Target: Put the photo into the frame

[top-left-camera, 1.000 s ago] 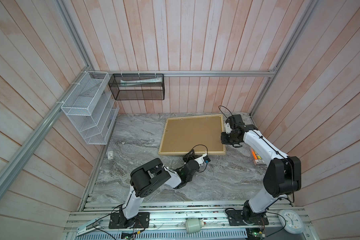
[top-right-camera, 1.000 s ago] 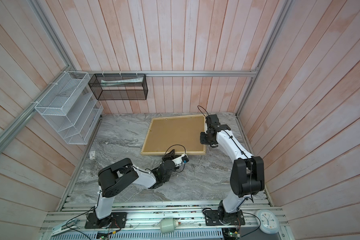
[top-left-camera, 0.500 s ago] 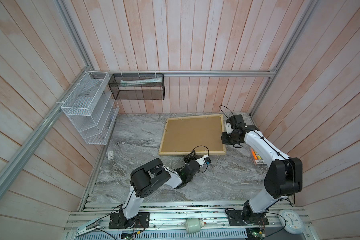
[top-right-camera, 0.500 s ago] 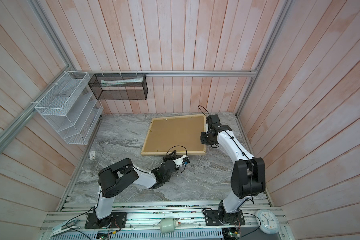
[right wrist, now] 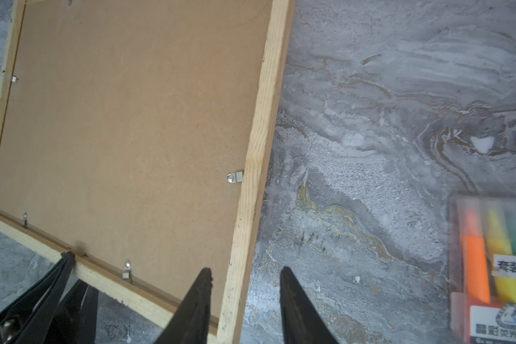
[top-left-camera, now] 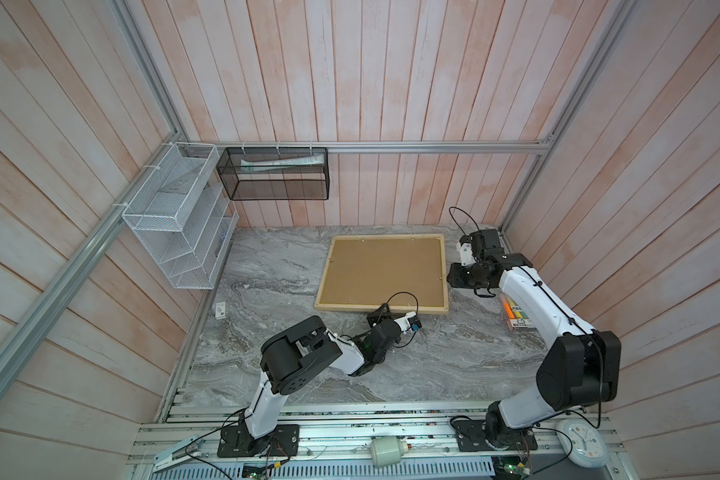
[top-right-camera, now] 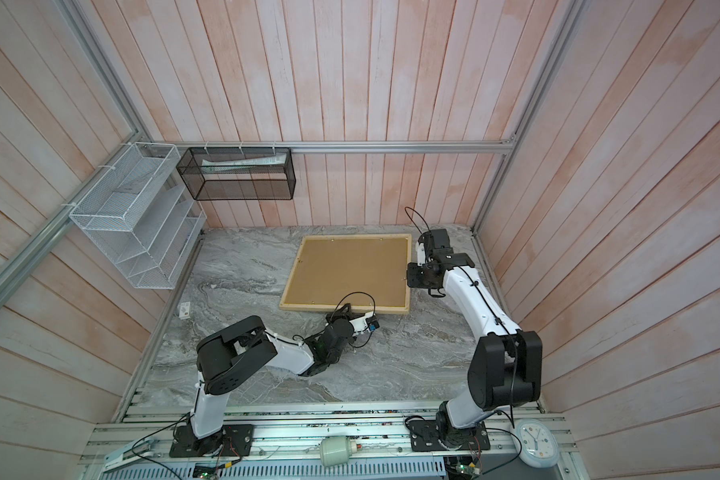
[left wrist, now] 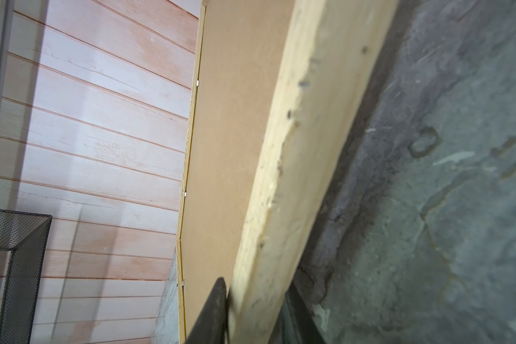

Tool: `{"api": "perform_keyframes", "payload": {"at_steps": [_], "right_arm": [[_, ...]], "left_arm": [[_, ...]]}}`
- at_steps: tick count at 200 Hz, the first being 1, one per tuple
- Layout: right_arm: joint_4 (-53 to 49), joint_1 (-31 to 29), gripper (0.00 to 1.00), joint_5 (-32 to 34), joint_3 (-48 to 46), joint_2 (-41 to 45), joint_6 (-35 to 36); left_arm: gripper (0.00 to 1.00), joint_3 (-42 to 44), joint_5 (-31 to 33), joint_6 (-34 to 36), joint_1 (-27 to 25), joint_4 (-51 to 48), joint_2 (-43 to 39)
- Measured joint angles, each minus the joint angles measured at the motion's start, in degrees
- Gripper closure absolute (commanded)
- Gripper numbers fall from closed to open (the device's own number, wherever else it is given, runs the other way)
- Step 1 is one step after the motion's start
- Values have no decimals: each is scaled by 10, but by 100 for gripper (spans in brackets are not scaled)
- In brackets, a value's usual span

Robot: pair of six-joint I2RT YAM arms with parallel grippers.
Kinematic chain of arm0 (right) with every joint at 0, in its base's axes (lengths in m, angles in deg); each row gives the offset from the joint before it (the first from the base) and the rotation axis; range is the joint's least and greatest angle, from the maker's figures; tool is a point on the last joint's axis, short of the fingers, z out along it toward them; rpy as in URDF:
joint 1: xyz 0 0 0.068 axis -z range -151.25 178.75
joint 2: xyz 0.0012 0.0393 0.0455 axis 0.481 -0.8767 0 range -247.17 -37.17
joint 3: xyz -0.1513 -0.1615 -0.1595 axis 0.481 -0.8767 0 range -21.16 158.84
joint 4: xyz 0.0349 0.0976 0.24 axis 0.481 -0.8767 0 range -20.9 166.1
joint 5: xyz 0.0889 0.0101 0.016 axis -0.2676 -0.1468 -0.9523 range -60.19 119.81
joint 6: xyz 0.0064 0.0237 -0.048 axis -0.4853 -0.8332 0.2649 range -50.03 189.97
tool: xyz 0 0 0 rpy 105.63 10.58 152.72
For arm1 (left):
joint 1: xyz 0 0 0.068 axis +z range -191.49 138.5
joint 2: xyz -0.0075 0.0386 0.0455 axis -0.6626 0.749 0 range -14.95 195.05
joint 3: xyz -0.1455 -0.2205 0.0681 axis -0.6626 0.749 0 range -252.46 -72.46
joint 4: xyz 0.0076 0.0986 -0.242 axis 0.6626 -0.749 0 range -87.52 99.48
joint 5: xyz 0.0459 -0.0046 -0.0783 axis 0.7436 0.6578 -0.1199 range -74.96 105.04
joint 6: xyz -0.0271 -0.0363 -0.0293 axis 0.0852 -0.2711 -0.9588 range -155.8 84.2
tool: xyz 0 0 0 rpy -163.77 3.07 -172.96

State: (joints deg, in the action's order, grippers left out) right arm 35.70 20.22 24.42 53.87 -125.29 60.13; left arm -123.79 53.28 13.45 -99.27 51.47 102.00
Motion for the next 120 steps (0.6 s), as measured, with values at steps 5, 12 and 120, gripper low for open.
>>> {"api": "perform_keyframes", "payload": {"at_steps": [5,12,120], "right_arm": [[2,3,57,-1,-2,5,0],[3,6,57,-1,-5,12,-2],[93,90,55,-8,-97,146,-41]], "left_arm": [[96,-1,0,1,0,-6,0],[96,-4,0,1,0,-17,0],[100,-130,-25,-24,6,-304,-64]]}}
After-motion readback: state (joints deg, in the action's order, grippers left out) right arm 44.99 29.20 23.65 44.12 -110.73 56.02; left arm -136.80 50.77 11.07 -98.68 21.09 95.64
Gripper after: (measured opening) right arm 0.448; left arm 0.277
